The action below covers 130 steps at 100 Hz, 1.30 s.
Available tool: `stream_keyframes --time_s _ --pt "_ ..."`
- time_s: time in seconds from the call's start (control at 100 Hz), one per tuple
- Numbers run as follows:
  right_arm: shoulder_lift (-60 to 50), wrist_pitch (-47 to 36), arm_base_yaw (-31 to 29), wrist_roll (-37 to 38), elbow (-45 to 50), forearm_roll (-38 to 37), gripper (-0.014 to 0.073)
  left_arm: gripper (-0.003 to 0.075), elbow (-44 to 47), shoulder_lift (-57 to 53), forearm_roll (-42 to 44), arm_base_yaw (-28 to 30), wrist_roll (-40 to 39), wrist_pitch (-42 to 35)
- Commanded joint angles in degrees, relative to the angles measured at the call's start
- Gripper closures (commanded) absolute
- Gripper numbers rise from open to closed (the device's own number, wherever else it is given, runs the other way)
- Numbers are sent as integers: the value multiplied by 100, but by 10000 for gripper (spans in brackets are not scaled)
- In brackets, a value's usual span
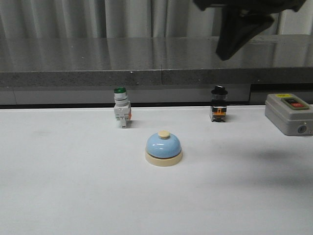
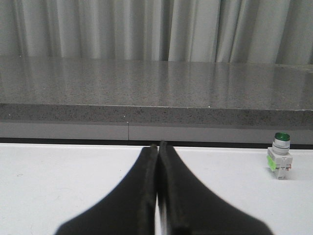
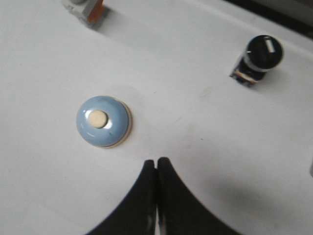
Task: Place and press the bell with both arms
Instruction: 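Move the closed right gripper over the bell's cream plunger, then press down on the bell plunger with the closed right gripper tips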
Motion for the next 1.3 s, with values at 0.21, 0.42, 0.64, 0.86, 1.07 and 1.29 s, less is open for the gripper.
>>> stream_keyframes --time_s 0.21,0.42,0.64,0.86,1.07,1.29 --pt "1191 693 574 -162 -1312 196 654 741 241 -173 -42 10 -48 -467" --pt "1961 1063 670 -385 -1988 440 654 741 241 -173 -42 10 -48 -467" --pt "2411 1114 670 -385 -2286 439 654 741 241 -173 -42 10 -48 -467" --pt "2656 1182 670 -385 -2292 434 654 741 241 -173 -42 10 -48 -467" --pt "2549 1180 670 -385 -2311 434 654 741 241 -173 -42 10 -48 -467" --pt "2493 1203 670 -385 -2311 421 654 741 241 -173 -42 10 -48 -467"
